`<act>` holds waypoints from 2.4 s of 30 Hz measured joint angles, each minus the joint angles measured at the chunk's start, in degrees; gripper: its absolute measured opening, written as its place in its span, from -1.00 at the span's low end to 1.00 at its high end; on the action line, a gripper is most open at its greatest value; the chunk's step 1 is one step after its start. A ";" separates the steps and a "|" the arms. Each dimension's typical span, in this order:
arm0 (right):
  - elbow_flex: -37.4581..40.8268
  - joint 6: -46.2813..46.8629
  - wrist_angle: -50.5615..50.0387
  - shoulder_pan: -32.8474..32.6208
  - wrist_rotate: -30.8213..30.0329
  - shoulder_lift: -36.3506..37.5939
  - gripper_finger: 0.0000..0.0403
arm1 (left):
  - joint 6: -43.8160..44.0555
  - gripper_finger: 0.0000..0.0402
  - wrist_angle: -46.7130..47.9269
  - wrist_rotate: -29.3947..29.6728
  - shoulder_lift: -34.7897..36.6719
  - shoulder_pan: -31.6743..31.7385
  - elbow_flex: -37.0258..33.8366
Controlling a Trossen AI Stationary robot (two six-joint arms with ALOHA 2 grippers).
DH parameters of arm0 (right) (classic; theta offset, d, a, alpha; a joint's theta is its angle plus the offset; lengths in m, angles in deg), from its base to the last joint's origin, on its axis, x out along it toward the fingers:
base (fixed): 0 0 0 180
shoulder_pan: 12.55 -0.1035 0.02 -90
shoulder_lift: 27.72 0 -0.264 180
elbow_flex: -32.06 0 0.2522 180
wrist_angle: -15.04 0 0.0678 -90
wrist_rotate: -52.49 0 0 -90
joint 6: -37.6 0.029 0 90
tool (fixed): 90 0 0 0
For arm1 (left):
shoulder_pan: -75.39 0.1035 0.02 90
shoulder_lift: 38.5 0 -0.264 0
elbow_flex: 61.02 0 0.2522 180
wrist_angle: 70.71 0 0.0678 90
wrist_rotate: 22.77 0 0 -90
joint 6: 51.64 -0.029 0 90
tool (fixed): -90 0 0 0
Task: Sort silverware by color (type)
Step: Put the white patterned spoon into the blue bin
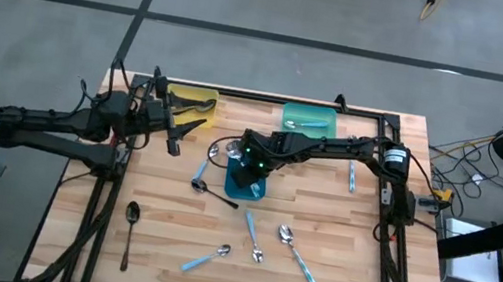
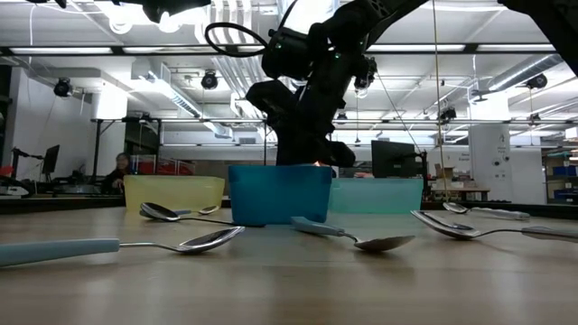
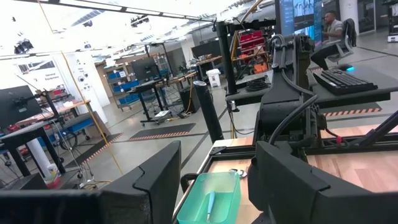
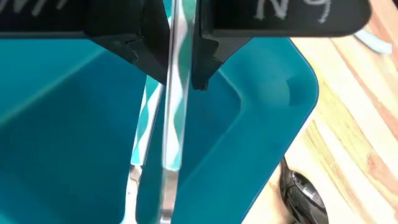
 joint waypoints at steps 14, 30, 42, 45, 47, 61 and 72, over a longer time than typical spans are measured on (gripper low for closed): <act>-0.04 -0.61 0.02 0.17 -0.02 0.60 -0.32 | -0.37 -0.07 0.39 0.00 0.01 0.00 0.00; -0.13 -16.79 -0.04 0.23 -0.46 5.74 -0.41 | 3.30 -0.07 3.23 0.02 0.00 0.00 0.00; -0.13 -27.82 -3.43 -0.08 -0.52 7.65 -0.56 | 21.36 -0.07 16.77 -0.17 -2.28 0.00 -0.15; 0.04 -30.32 -3.90 -0.48 -0.52 8.59 -0.57 | 24.63 -0.07 17.55 -0.17 -3.42 0.00 -0.16; 0.07 -31.70 -4.50 -0.89 -0.52 9.10 -0.57 | 26.03 -0.07 17.63 -0.17 -4.41 -0.08 -0.22; 1.51 -38.85 -6.26 -4.40 -0.52 10.79 -0.57 | 33.97 -0.07 17.64 -0.22 -10.15 -1.42 -0.33; 6.59 -39.78 -5.62 -4.87 -0.55 12.75 -0.57 | 35.98 -0.07 17.14 -0.20 -13.18 -2.23 -0.31</act>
